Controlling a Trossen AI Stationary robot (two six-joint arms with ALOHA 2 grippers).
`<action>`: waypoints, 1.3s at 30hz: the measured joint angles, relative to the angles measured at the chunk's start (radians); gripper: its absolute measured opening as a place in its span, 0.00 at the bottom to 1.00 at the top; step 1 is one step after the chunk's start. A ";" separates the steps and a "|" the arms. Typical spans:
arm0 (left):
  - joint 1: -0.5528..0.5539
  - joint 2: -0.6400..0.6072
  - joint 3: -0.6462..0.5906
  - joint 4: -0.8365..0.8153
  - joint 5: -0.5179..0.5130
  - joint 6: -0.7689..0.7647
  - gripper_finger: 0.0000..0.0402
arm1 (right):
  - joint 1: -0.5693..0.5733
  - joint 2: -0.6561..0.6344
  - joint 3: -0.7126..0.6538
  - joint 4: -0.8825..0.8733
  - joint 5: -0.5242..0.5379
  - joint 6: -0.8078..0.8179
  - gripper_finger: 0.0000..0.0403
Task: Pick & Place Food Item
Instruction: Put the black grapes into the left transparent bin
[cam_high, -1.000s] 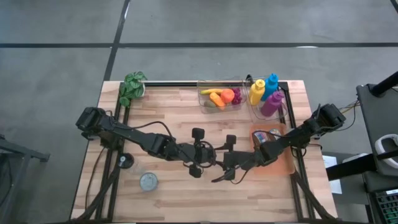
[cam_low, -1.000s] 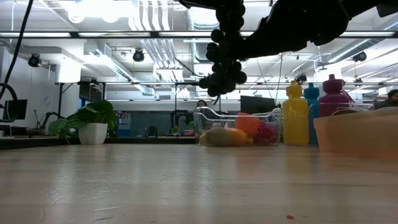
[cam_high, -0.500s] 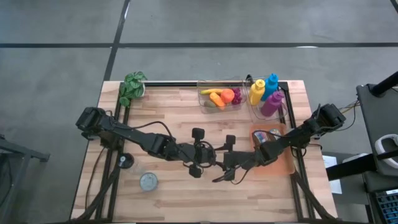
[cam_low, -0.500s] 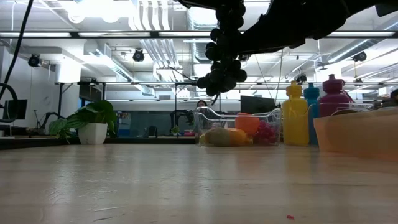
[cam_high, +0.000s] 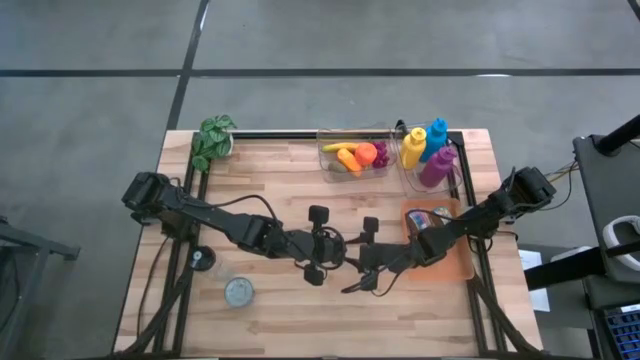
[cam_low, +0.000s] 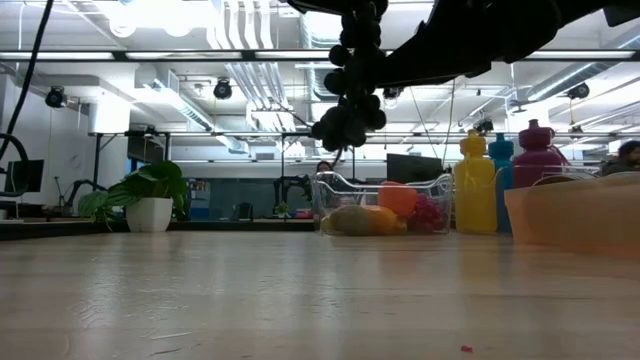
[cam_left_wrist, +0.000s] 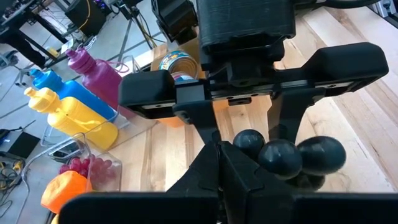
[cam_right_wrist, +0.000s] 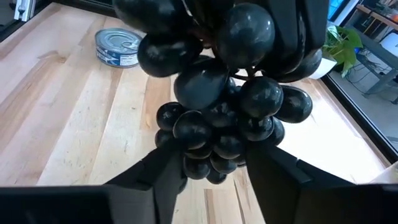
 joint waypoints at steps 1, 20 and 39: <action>0.000 0.000 0.000 0.000 0.000 0.000 0.01 | 0.000 0.000 0.000 0.000 -0.001 0.000 0.39; 0.000 0.000 0.000 0.000 0.000 -0.003 0.01 | 0.000 0.000 0.000 0.002 -0.001 -0.015 0.03; -0.003 0.000 0.000 -0.008 0.000 -0.003 0.17 | 0.000 -0.001 0.000 -0.009 -0.002 -0.016 0.02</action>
